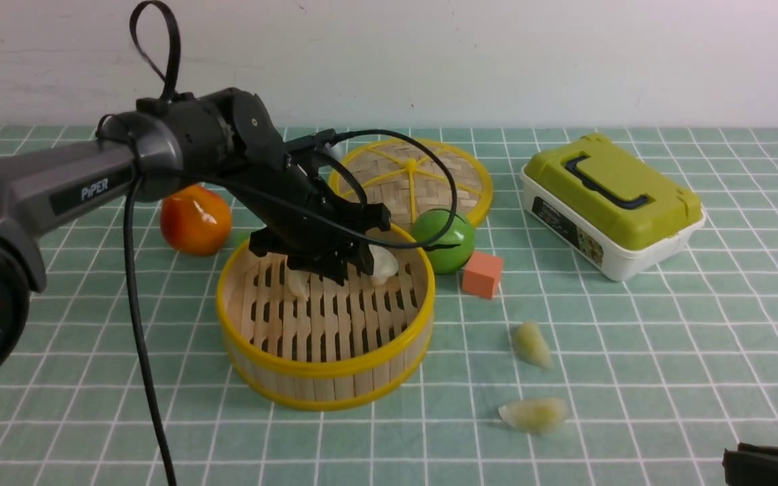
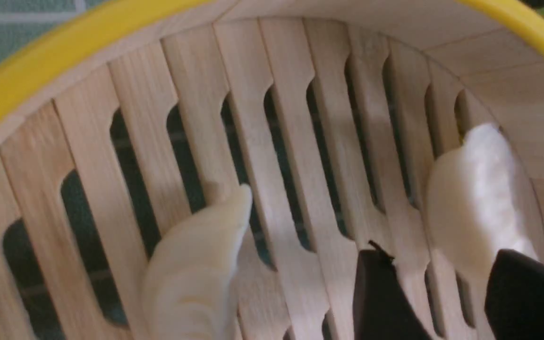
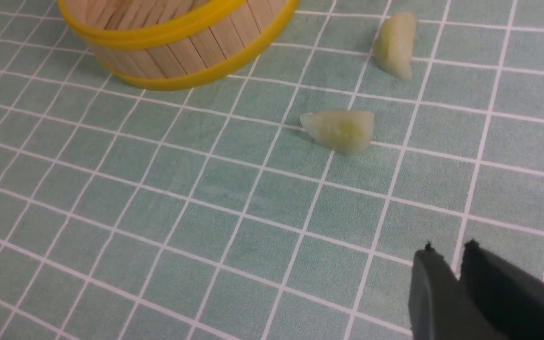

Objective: Put the dumplings into the steamer on the table with the blue tablecloth.
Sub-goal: 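Place the dumpling into the bamboo steamer basket with the left gripper, then reach for and grasp a dumpling lying on the table beside the steamer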

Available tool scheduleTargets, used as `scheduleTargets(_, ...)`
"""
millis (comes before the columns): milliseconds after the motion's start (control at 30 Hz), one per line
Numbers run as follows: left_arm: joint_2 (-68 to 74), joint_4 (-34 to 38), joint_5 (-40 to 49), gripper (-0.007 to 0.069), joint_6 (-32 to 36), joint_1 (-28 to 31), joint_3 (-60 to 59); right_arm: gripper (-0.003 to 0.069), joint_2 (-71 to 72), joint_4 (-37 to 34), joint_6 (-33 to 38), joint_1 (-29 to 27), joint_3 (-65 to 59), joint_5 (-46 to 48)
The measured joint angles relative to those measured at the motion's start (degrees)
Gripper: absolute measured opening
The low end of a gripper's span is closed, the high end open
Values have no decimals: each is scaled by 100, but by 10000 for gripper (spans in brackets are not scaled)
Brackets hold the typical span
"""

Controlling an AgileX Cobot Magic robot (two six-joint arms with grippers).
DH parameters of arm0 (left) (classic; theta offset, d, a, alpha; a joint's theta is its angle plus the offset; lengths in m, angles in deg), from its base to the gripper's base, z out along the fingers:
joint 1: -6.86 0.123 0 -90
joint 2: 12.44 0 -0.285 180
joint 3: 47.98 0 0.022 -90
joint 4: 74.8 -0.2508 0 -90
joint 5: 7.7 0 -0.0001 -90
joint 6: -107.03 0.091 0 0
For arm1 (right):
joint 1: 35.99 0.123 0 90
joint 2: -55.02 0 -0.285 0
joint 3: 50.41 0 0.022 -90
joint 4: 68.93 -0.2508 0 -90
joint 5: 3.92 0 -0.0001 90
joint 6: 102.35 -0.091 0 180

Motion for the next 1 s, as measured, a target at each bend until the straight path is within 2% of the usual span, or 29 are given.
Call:
scheduleTargets(133, -67, -23, 482, 319, -237, 0, 306, 93, 0, 0, 0, 0, 0, 0)
scheduleTargets(367, -911, -341, 1554, 314, -259, 0, 1184, 97, 0, 0, 0, 0, 0, 24)
scheduleTargets(467, -1868, -752, 2275, 246, -281, 0, 1477, 111, -31, -6, 0, 0, 0, 168)
scheduleTargets(567, -2598, -796, 2541, 195, -300, 0, 1451, 134, -169, -171, 0, 58, 0, 247)
scheduleTargets(633, -3355, -796, 2594, 148, -299, 0, 1193, 167, -439, -304, 102, 248, 41, 255)
scheduleTargets(700, -3783, -796, 2599, 132, -261, 0, 1013, 188, -666, -326, 194, 381, 141, 261)
scheduleTargets(733, -4422, -796, 2599, 110, -181, 0, 577, 230, -1054, -346, 313, 562, 370, 261)
scheduleTargets(867, -5874, -906, 2519, 88, 68, 0, -841, 309, -2268, -127, 386, 1014, 1241, 279)
scheduleTargets(967, -6700, -1073, 1916, 87, 263, 0, -1998, 342, -3028, 273, 392, 1256, 1905, 323)
scheduleTargets(1000, -7241, -1188, 1382, 87, 336, 0, -2723, 351, -3397, 531, 405, 1355, 2254, 370)
